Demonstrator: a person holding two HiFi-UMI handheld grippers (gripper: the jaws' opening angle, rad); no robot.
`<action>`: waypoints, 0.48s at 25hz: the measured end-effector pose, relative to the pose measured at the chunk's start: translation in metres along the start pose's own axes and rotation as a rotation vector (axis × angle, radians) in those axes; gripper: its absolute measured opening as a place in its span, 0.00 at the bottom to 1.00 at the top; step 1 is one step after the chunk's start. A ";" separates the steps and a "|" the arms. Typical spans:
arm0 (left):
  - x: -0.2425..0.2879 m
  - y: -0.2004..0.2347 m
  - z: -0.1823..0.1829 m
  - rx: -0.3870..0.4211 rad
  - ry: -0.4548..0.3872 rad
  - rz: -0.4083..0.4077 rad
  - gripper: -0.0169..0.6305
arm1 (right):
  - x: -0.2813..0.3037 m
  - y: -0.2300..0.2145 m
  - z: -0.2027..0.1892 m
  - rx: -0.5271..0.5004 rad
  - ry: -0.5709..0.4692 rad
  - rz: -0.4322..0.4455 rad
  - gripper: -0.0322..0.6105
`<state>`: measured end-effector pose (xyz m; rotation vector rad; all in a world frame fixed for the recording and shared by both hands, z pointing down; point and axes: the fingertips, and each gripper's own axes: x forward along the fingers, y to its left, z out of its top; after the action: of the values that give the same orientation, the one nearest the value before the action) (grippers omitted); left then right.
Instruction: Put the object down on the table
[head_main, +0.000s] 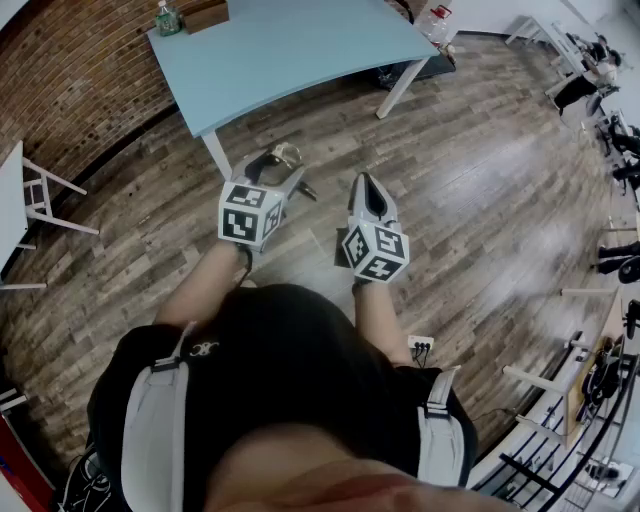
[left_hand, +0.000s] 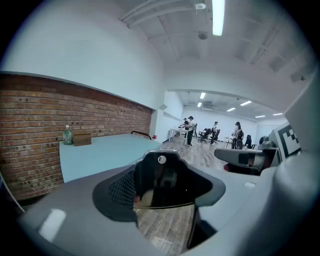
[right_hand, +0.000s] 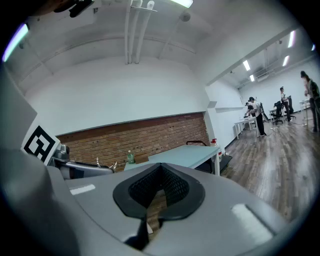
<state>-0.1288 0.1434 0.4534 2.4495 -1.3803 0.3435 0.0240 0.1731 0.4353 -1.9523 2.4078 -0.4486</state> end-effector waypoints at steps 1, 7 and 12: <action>0.001 0.000 0.001 0.003 -0.008 0.006 0.47 | 0.000 0.000 0.001 0.000 0.000 0.003 0.07; 0.008 -0.006 0.004 0.020 -0.012 0.016 0.47 | 0.001 -0.004 0.004 -0.005 -0.004 0.018 0.07; 0.013 -0.017 0.003 0.033 -0.001 0.014 0.47 | -0.001 -0.014 0.000 0.010 0.007 0.020 0.07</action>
<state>-0.1076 0.1400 0.4524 2.4674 -1.4041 0.3710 0.0375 0.1710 0.4379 -1.9244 2.4226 -0.4666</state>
